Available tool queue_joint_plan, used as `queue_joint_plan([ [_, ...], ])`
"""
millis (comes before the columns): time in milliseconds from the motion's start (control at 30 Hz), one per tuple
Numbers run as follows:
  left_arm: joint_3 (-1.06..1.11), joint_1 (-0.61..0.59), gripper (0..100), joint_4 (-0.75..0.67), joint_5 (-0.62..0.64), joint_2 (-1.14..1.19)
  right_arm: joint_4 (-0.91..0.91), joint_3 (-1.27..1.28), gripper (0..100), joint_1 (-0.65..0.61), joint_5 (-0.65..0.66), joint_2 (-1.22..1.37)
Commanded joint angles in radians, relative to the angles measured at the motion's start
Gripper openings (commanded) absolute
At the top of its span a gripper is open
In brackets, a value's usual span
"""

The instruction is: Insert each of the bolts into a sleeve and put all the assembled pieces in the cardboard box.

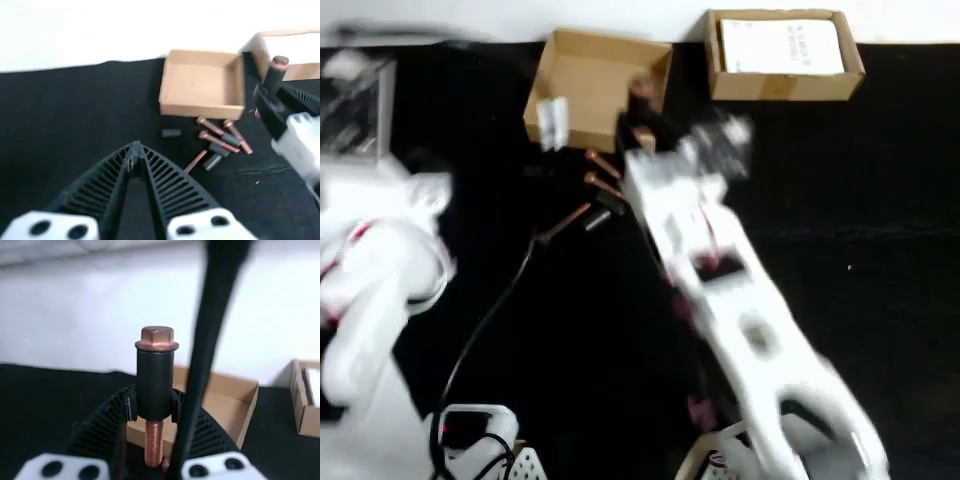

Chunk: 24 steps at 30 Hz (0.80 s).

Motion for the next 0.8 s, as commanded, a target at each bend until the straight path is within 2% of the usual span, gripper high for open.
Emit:
queue_joint_plan([
  [0,0.151,-0.059,1,0.002,-0.006,-0.059,-0.050,-0.295,0.8,0.030,-0.003,0.289],
  [100,0.283,-0.107,1,-0.032,-0.008,-0.116,-0.039,-0.519,0.8,0.053,-0.003,0.506],
  [267,0.444,-0.223,1,-0.233,-0.008,-0.197,0.081,-0.888,1.2,0.077,0.000,0.811],
  [567,0.642,-0.225,1,-0.427,-0.005,-0.220,0.292,-1.460,1.4,0.079,0.000,1.204],
  [633,0.650,-0.225,1,-0.431,-0.005,-0.219,0.332,-1.549,3.9,0.077,0.000,1.264],
  [767,0.650,-0.223,1,-0.427,-0.005,-0.219,0.398,-1.685,16.3,0.071,0.000,1.351],
])
